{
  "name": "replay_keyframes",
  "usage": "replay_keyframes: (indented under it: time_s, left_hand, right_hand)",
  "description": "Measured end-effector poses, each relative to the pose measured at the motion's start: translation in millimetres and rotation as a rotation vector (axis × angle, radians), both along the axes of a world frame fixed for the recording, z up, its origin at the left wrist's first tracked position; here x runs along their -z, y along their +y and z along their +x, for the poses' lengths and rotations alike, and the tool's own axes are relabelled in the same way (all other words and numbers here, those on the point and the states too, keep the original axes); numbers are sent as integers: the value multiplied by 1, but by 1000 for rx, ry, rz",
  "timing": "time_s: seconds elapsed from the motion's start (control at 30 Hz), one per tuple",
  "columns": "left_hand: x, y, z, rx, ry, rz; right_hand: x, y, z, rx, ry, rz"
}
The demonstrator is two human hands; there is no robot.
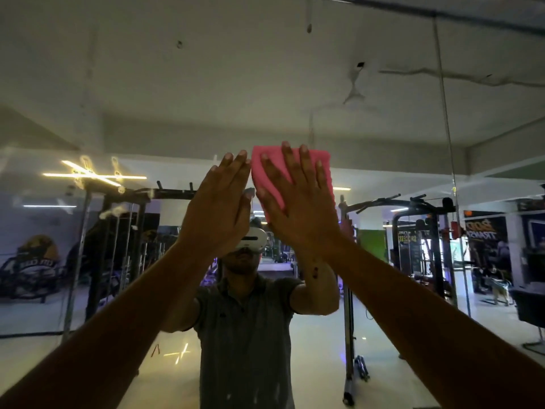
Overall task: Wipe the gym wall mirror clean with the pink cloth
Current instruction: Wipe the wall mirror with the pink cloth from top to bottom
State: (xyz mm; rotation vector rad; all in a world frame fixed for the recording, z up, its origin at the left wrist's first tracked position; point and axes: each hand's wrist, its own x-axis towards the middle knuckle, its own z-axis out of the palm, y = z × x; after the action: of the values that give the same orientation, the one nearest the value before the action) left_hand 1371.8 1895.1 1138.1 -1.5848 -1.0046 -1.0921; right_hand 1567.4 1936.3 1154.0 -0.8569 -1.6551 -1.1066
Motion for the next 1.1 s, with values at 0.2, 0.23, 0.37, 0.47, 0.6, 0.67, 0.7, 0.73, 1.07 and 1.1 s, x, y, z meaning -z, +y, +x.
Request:
replay_keyframes:
  time_s: [0.2, 0.23, 0.37, 0.47, 0.6, 0.67, 0.7, 0.73, 1.07, 1.1]
  left_hand:
    - [-1, -4, 17, -66, -15, 29]
    - [-1, -4, 24, -53, -22, 35]
    - [2, -3, 38, -21, -2, -4]
    - [8, 0, 32, -64, 43, 15]
    - [11, 3, 38, -103, 61, 46]
    - [9, 5, 51, -115, 48, 31]
    - [8, 5, 56, -103, 33, 22]
    - [8, 6, 61, -94, 26, 13]
    - [14, 14, 86, -133, 40, -4]
    - [14, 15, 87, -126, 32, -8]
  right_hand:
    - [-24, 3, 35, -33, 182, -95]
    - [-22, 0, 25, -22, 207, -91]
    - [52, 9, 36, -11, -12, -57]
    - [48, 20, 93, -4, 25, -84]
    - [-4, 12, 90, 35, 299, -138]
    - [28, 11, 72, 42, 169, -99]
    - [53, 13, 73, 22, 67, -71]
    - [76, 17, 85, -6, -13, -66]
    - [84, 23, 115, 15, -12, -82]
    - [101, 24, 128, -20, -79, -90]
